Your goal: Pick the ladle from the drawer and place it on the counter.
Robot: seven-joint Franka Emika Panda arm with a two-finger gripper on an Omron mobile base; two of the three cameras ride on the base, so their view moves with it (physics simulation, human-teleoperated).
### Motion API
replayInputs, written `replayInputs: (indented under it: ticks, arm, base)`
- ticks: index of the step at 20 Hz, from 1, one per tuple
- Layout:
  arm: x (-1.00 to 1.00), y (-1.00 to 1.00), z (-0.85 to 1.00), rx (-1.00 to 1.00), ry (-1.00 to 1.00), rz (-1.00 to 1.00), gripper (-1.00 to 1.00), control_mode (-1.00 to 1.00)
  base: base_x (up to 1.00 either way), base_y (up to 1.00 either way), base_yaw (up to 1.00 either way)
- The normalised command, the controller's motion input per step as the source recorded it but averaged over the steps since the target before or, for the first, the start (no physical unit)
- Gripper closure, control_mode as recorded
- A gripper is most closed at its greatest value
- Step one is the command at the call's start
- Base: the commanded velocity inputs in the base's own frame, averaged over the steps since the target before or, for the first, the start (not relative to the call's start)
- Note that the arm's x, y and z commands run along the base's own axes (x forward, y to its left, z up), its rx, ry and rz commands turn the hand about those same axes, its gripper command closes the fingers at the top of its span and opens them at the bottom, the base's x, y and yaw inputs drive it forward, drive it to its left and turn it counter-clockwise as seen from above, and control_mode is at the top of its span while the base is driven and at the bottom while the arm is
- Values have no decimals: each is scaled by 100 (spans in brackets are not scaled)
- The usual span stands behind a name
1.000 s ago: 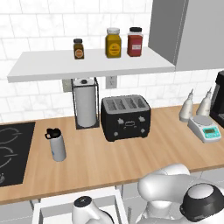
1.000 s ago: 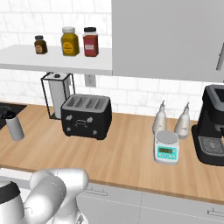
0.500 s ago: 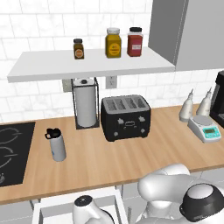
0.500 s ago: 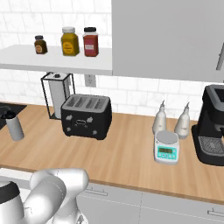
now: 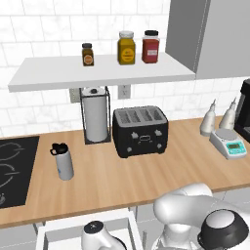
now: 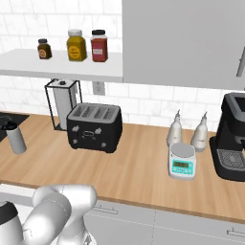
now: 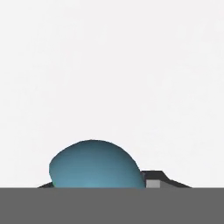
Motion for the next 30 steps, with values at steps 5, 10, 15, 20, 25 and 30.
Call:
replayInputs:
  ticks: [5, 10, 15, 20, 25, 30]
  arm:
    - [2, 0, 4, 0, -3, 0, 100, -100]
    - [-19, -16, 41, 1, -7, 0, 100, -100]
    - [-39, -33, 86, 4, -10, 0, 100, -100]
    - [-3, -31, 99, 7, -8, -1, 100, -100]
    - [59, -28, 88, 9, 0, -14, 100, -100]
    - [94, -12, 99, 9, 0, -18, 100, -100]
  base:
    - [0, 0, 0]
    - [0, 0, 0]
    - [0, 0, 0]
    - [0, 0, 0]
    - [0, 0, 0]
    - [0, 0, 0]
